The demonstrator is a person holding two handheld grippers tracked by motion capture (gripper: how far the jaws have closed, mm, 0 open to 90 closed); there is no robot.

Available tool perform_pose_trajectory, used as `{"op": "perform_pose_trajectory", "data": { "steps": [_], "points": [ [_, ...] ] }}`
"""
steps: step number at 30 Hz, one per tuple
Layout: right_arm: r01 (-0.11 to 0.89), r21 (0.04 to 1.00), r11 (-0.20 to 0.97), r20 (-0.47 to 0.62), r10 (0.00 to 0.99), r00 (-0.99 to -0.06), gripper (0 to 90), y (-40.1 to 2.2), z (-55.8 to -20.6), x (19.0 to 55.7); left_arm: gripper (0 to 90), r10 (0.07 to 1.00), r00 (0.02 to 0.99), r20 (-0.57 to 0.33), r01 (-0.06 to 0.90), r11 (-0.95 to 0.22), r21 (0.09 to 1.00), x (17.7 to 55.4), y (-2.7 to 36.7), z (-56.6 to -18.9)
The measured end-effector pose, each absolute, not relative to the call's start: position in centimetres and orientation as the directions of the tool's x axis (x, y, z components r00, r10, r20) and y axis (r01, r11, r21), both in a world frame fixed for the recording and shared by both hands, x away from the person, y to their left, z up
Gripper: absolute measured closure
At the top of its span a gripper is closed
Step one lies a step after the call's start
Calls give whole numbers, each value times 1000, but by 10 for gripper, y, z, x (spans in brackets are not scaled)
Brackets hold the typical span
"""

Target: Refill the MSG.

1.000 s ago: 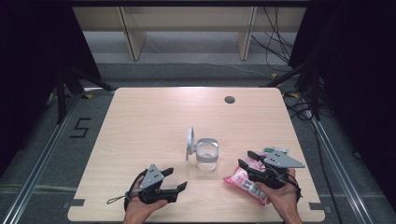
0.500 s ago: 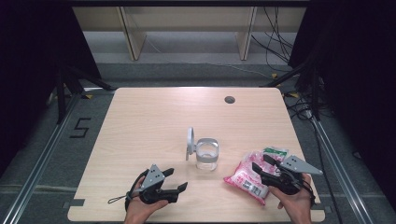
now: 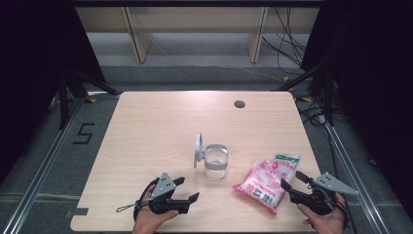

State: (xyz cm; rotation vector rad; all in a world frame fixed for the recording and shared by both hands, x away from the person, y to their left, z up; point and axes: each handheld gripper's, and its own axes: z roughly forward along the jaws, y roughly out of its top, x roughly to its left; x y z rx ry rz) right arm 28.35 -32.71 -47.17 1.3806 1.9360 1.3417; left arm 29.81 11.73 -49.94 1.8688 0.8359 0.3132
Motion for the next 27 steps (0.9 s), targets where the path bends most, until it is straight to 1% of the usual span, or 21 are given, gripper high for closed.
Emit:
{"op": "perform_pose_trajectory", "data": {
  "steps": [3,4,6,7,8,9,10,11,13,14,15,16,17,18,19,22,23,24,25,26,27],
  "points": [
    [461,886,52,164,894,-417,283,-331,-477,287,247,672,725,-153,408,-239,881,298,117,-500],
    [491,870,41,188,893,-409,277,-332,-477,286,247,672,724,-154,408,-238,882,298,117,-500],
    [498,866,56,179,894,-412,272,-332,-481,287,246,672,722,-168,417,-228,880,298,116,-501],
    [491,867,86,159,886,-436,263,-333,-483,290,246,667,728,-160,409,-235,882,299,116,-501],
    [517,852,83,172,889,-425,260,-333,-484,290,245,672,724,-156,411,-238,880,298,116,-501],
    [494,864,99,149,887,-438,260,-334,-487,293,246,671,723,-160,411,-232,882,298,115,-502],
    [518,852,73,176,893,-414,260,-333,-487,291,246,672,723,-159,411,-233,882,298,115,-502],
    [506,857,94,152,893,-423,260,-335,-488,293,246,667,729,-151,407,-245,880,299,116,-501],
    [530,846,52,197,894,-402,260,-335,-489,293,246,668,727,-158,409,-236,881,298,115,-501],
    [522,849,83,170,892,-418,260,-339,-490,296,246,667,729,-157,408,-239,881,298,114,-501],
    [527,847,77,173,896,-409,261,-339,-491,297,246,667,729,-154,409,-243,880,298,114,-501],
    [554,832,39,211,900,-381,265,-337,-491,296,246,660,738,-137,394,-258,882,298,115,-501],
    [529,846,70,182,895,-408,275,-341,-493,301,247,656,742,-139,392,-257,883,299,114,-502],
    [554,832,32,220,897,-382,285,-338,-493,300,248,663,730,-166,410,-231,882,298,112,-503],
    [540,839,65,197,889,-413,294,-340,-494,304,247,665,730,-157,408,-239,881,298,112,-503],
    [553,832,55,206,894,-399,312,-336,-495,307,247,662,735,-146,405,-257,878,298,112,-503],
    [547,835,62,208,885,-416,320,-336,-496,309,247,658,739,-147,404,-257,878,298,112,-503],
    [548,833,81,179,897,-404,348,-337,-496,312,248,656,739,-153,404,-250,880,298,111,-503],
    [548,833,81,179,897,-404,348,-337,-496,312,248,655,742,-143,397,-257,881,298,111,-503],
    [559,828,51,200,903,-380,364,-334,-496,311,250,645,753,-134,383,-262,886,299,111,-504],
    [550,832,69,181,904,-388,375,-336,-496,314,252,648,751,-127,387,-277,879,299,112,-503]
  ]
}}
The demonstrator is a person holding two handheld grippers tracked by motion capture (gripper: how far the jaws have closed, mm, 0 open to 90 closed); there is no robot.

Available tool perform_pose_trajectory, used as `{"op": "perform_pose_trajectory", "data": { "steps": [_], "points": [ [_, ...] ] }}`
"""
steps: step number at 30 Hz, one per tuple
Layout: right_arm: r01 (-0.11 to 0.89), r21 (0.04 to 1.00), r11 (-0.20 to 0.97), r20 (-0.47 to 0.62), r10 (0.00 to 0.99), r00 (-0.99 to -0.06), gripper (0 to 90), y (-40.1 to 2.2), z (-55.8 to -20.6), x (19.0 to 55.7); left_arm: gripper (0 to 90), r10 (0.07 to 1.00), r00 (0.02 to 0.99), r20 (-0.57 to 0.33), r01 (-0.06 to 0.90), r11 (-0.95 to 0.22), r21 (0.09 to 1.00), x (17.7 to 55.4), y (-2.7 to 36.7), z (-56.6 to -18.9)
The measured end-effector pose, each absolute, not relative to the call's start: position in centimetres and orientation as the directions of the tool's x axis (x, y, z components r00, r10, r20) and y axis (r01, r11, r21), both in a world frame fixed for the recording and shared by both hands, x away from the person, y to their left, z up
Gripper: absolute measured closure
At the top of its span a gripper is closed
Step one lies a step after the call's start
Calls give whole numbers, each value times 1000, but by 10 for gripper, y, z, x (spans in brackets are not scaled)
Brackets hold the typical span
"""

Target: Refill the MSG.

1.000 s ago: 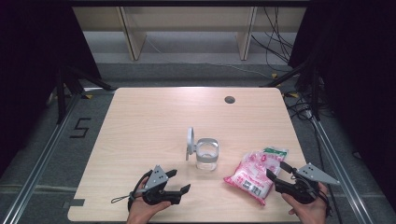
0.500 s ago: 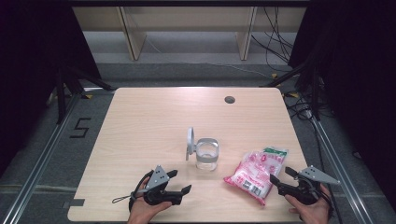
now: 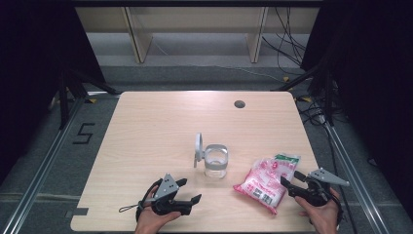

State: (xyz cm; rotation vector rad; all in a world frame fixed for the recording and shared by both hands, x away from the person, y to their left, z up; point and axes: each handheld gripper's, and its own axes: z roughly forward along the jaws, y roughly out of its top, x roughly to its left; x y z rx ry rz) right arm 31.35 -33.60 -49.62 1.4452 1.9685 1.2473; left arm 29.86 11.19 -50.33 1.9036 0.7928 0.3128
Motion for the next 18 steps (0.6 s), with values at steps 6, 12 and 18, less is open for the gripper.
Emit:
{"op": "perform_pose_trajectory", "data": {
  "steps": [6,12,18],
  "points": [
    [590,807,33,230,903,-364,431,-333,-501,321,251,653,742,-150,403,-255,879,298,110,-504],
    [583,810,70,198,902,-383,462,-329,-506,332,251,659,737,-153,408,-253,877,298,112,-504],
    [615,787,50,222,907,-357,503,-325,-507,337,251,654,741,-153,405,-253,878,298,111,-504]
  ]
}}
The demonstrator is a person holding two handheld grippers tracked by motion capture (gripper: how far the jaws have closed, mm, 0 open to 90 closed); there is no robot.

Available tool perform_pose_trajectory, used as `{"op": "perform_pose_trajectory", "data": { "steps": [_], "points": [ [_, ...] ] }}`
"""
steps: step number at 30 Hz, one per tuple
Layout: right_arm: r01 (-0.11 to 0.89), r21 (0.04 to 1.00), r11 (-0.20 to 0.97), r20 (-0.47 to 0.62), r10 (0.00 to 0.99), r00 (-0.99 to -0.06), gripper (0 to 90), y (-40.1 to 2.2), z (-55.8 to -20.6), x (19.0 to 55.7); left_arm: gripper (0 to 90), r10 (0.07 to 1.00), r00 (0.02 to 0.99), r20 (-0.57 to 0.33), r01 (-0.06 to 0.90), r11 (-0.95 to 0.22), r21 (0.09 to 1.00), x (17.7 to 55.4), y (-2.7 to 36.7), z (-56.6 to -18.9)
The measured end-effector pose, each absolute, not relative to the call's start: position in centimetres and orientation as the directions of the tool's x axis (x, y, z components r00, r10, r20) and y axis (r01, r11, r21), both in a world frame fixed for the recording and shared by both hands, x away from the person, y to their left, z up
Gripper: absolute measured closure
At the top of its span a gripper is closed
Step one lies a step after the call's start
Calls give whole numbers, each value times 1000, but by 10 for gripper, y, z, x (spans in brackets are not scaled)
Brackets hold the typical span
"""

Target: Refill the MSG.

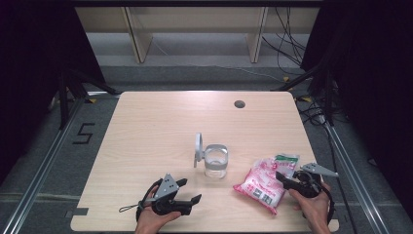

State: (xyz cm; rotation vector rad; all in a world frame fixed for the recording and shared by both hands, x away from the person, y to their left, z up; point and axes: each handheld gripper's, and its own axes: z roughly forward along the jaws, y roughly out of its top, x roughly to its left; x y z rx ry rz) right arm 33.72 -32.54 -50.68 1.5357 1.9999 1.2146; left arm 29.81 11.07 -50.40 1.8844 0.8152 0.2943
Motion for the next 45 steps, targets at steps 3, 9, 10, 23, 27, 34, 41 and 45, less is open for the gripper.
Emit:
{"op": "perform_pose_trajectory", "data": {
  "steps": [3,9,10,23,27,34,41,45],
  "points": [
    [608,792,53,219,905,-365,523,-327,-509,342,251,652,743,-153,405,-255,878,298,110,-504],
    [647,763,2,273,905,-325,547,-323,-510,345,251,652,743,-152,408,-260,875,297,109,-504],
    [638,769,39,240,907,-346,551,-325,-511,347,251,652,742,-153,408,-260,875,297,109,-504],
    [611,790,55,227,899,-374,801,-322,-510,353,248,641,751,-157,404,-258,877,297,108,-504],
    [627,778,24,266,892,-364,886,-319,-505,348,247,645,745,-168,413,-248,876,297,108,-504],
    [576,816,53,237,877,-417,900,-316,-501,347,247,647,744,-166,413,-250,876,296,107,-505],
    [536,843,45,238,862,-447,900,-309,-487,341,247,637,754,-159,410,-267,872,297,107,-505],
    [503,863,49,228,851,-474,900,-307,-476,337,247,638,750,-173,415,-252,874,296,104,-507]
  ]
}}
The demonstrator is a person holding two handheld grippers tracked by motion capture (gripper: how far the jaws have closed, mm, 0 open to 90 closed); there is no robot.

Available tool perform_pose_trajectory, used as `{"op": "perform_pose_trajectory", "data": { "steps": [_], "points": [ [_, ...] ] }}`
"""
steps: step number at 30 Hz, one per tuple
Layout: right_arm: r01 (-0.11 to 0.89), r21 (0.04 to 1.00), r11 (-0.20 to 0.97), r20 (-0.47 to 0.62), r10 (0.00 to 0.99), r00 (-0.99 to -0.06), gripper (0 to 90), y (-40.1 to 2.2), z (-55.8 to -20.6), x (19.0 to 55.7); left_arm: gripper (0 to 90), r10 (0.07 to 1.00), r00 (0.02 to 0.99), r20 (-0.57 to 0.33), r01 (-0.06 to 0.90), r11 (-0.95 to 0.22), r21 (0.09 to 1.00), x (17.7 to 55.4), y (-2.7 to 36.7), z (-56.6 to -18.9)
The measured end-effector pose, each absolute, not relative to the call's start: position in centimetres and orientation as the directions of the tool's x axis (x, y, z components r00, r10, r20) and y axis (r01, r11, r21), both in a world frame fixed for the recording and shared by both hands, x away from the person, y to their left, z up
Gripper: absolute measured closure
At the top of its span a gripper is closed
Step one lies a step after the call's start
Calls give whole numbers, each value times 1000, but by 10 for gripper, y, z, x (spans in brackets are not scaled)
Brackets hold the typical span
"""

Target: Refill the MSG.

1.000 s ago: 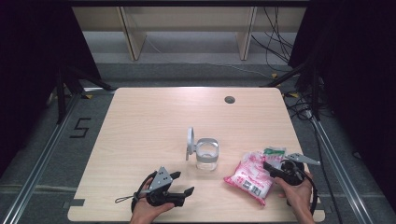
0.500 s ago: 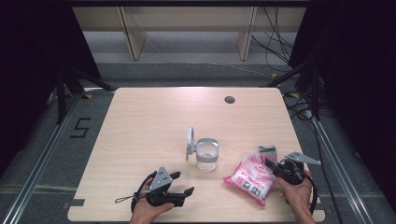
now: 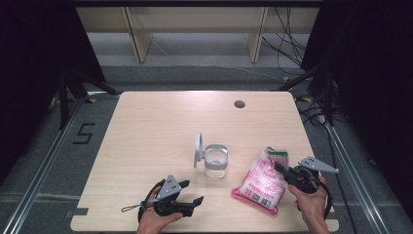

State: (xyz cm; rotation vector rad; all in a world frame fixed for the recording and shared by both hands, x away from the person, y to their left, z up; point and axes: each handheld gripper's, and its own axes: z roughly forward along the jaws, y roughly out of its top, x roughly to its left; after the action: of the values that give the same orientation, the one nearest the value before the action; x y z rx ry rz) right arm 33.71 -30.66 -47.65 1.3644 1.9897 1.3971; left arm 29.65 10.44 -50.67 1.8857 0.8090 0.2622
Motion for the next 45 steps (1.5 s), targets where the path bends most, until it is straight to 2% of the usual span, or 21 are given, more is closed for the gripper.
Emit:
{"op": "perform_pose_trajectory", "data": {
  "steps": [1,2,4,9,10,12,14,16,17,19,20,22,24,25,27,32,34,38,40,41,45],
  "points": [
    [506,861,47,232,850,-473,900,-305,-473,335,247,635,756,-161,411,-268,871,297,105,-506],
    [458,887,58,208,835,-509,900,-305,-473,338,248,636,754,-165,415,-266,870,296,103,-507],
    [473,879,62,213,837,-505,900,-302,-466,333,247,631,760,-157,410,-278,868,297,102,-507],
    [417,904,97,159,828,-537,900,-298,-458,336,247,617,771,-157,407,-289,867,297,91,-507],
    [432,901,48,210,822,-529,900,-294,-457,336,247,611,777,-153,400,-293,868,297,87,-507],
    [408,910,72,177,822,-541,900,-295,-454,337,247,614,773,-159,408,-290,866,297,77,-506],
    [431,901,49,212,816,-537,900,-291,-450,336,247,599,790,-133,386,-316,867,297,64,-504],
    [390,918,72,170,816,-552,900,-290,-447,337,249,580,806,-119,365,-328,872,296,48,-501],
    [404,913,59,191,813,-550,900,-289,-445,335,250,583,807,-92,349,-345,871,297,43,-501],
    [406,912,63,191,810,-554,900,-287,-440,333,248,591,806,38,289,-448,846,297,30,-501],
    [401,913,78,174,814,-554,900,-287,-437,331,247,586,809,53,277,-459,844,299,24,-503],
    [385,920,74,173,805,-567,900,-285,-432,329,251,578,816,22,294,-447,845,302,13,-505],
    [382,921,70,179,796,-578,900,-284,-426,326,250,558,829,37,281,-473,835,304,3,-505],
    [353,931,94,141,798,-586,900,-284,-424,327,251,556,830,48,273,-478,835,304,0,-505],
    [367,927,79,159,802,-575,900,-281,-419,324,251,557,831,20,283,-453,845,306,-8,-507],
    [357,929,93,144,799,-583,900,-277,-407,326,250,575,818,27,300,-466,833,312,-19,-506],
    [311,939,144,77,796,-601,900,-278,-403,330,250,586,811,16,304,-445,843,314,-24,-506],
    [336,932,134,94,807,-583,900,-274,-394,330,252,602,799,8,311,-424,851,318,-30,-507],
    [300,939,170,42,808,-588,900,-275,-389,332,254,599,800,39,301,-457,837,320,-30,-505],
    [312,934,173,46,809,-586,900,-275,-386,331,254,604,797,-2,321,-420,849,320,-32,-505],
    [290,939,187,19,811,-585,900,-277,-374,334,265,602,799,-7,319,-413,853,323,-41,-505]
  ]
}}
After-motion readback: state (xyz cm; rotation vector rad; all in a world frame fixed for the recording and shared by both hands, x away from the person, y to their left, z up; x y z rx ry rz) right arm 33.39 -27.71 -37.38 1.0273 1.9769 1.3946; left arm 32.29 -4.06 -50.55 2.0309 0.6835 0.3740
